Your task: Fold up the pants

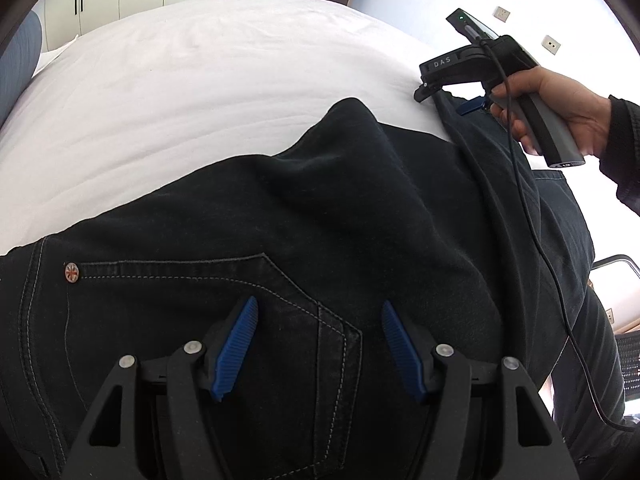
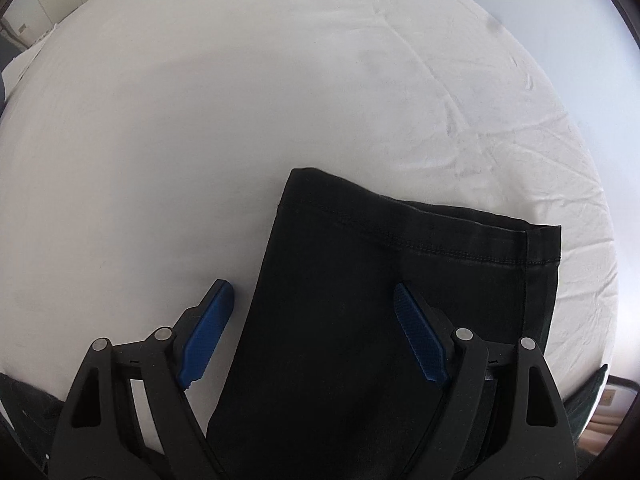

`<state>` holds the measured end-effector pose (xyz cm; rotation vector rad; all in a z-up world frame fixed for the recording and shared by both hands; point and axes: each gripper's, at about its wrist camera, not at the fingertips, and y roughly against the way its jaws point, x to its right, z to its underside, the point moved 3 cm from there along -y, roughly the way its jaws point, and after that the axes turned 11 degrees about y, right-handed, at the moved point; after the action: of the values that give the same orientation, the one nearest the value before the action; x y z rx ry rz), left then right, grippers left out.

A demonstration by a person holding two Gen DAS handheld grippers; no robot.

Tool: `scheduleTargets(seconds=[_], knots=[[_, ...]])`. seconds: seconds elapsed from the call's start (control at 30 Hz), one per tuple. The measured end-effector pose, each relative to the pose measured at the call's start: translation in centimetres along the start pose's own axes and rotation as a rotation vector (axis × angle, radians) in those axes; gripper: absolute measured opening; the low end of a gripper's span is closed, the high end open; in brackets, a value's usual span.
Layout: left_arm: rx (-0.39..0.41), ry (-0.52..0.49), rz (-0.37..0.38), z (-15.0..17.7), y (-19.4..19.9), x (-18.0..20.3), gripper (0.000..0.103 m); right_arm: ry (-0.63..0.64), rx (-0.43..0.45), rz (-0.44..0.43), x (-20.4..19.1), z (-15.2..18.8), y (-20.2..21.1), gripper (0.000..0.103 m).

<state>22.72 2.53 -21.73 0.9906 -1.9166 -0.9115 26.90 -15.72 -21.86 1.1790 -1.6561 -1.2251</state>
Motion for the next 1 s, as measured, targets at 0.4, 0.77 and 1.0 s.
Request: scheduleTargets(seconds=[0.4, 0.77, 1.0], knots=[[-0.014, 0.002, -0.03, -0.5, -0.8, 1.5, 0.066, -0.114, 0.183, -0.188, 5.7, 1.2, 5.9, 0.005], [-0.046, 0.027, -0.059, -1.3, -1.4, 2.0, 0.066, -0.505, 0.48, -0.268, 19.7, 22.3, 18.0, 0.005], [-0.068, 0.037, -0.094, -1.7, -2.1, 2.7, 0.072, -0.809, 0.403, -0.423, 23.7, 32.6, 11.2, 0.006]])
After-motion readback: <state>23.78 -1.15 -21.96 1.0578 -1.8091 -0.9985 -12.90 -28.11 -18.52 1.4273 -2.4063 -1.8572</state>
